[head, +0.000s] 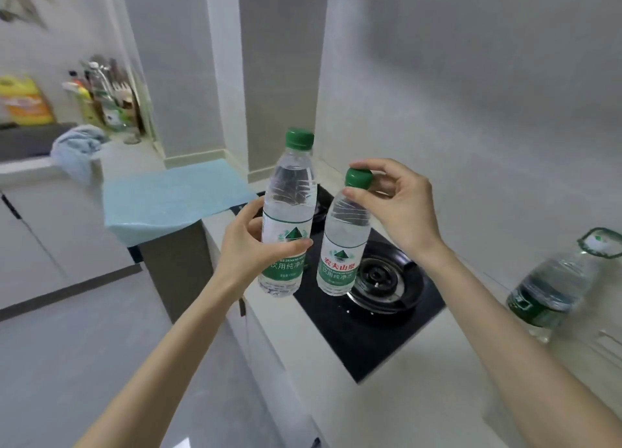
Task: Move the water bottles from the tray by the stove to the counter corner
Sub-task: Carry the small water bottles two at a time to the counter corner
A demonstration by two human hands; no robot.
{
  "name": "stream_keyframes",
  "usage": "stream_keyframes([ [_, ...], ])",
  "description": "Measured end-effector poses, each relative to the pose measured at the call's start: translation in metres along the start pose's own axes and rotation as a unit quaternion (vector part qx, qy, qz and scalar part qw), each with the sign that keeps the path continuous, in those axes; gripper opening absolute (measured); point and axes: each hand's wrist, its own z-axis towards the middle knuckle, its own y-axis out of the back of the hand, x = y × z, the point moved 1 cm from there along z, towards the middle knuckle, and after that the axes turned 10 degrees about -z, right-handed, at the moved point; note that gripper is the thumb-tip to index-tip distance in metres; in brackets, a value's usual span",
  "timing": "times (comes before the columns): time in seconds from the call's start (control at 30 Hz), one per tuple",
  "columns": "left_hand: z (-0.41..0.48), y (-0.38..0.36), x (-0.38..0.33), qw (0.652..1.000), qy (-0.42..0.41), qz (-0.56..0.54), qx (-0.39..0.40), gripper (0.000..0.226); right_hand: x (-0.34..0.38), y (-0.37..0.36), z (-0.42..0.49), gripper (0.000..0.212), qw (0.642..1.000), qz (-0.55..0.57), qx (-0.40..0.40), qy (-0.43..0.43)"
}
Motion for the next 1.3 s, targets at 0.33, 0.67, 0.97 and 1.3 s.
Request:
stream_keyframes([
  [0.33, -0.002, 0.194, -0.011, 0.993, -0.002, 0.017, -0.120, 0.064, 0.078, -0.178, 0.032, 0.032, 0.990, 0.092, 0.099, 0.046],
  [0.67, -0.019, 0.381, -0.026, 0.971, -0.013, 0.051, -0.232, 0.071, 0.164, -0.368, 0.054, 0.033, 0.966, 0.171, 0.176, 0.082],
  [0.97, -0.030, 0.515, -0.023, 0.934, -0.015, 0.073, -0.349, 0.067, 0.232, -0.520, 0.075, 0.033, 0.928, 0.225, 0.258, 0.145],
  [1.3, 0.003, 0.672, -0.018, 0.876, -0.024, 0.116, -0.468, 0.072, 0.305, -0.706, 0.121, 0.032, 0.872, 0.278, 0.354, 0.191],
])
